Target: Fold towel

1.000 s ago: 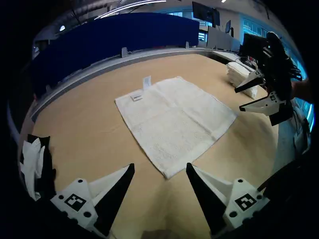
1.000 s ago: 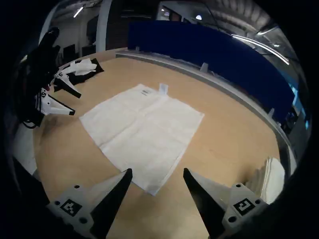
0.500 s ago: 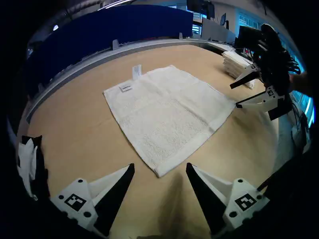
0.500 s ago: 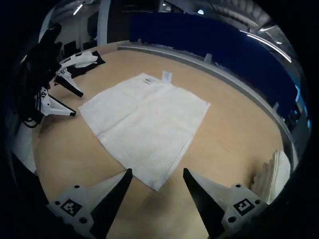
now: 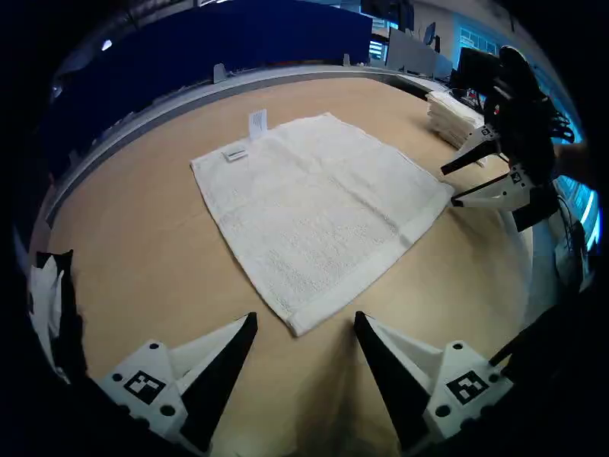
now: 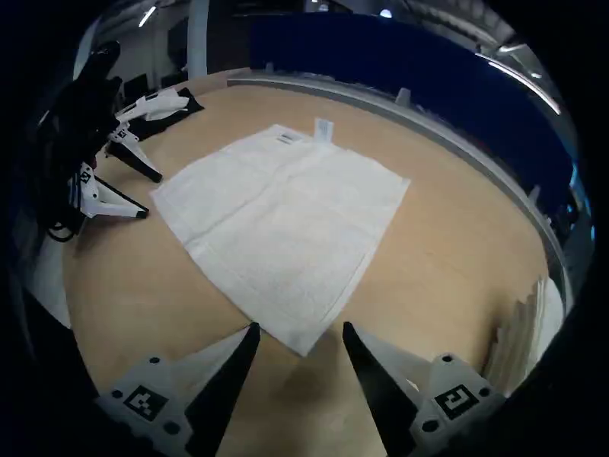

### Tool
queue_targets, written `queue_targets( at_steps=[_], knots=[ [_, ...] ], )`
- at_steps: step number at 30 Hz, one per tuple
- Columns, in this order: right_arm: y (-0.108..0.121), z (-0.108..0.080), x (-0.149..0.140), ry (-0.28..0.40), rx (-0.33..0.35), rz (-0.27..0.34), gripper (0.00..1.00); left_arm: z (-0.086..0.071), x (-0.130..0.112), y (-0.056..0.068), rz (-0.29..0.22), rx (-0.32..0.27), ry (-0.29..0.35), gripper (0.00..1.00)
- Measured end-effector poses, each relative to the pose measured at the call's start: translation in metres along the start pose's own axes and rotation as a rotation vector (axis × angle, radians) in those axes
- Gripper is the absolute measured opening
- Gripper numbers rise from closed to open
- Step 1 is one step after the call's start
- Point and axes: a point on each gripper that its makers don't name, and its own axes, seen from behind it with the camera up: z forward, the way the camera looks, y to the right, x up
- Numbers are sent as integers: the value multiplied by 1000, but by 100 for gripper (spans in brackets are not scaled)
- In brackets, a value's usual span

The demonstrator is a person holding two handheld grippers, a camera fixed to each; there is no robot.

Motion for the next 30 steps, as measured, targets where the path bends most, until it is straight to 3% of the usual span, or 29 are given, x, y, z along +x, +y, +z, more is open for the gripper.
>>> queue_targets(
  at_steps=[4, 14, 18, 22, 24, 28, 30],
  knots=[
    [-2, 1, -5, -10, 9, -3, 74, -1, -2, -2, 9, 12, -7, 81],
    [-7, 2, -7, -11, 45, 25, 52, 0, -2, -4, -10, 36, -19, 67],
    [-10, 2, -7, -13, 54, 36, 46, 0, -3, -3, -11, 39, -21, 54],
    [-11, 2, -6, -14, 58, 31, 34, 0, -3, -2, -13, 42, -23, 52],
    [-12, 2, -6, -14, 58, 30, 28, 0, -4, -3, -13, 45, -25, 45],
    [-13, 2, -6, -14, 53, 33, 20, 1, -4, -5, -18, 59, -29, 21],
    [-13, 2, -6, -13, 49, 36, 18, 1, -4, -6, -15, 64, -29, 17]
  ],
)
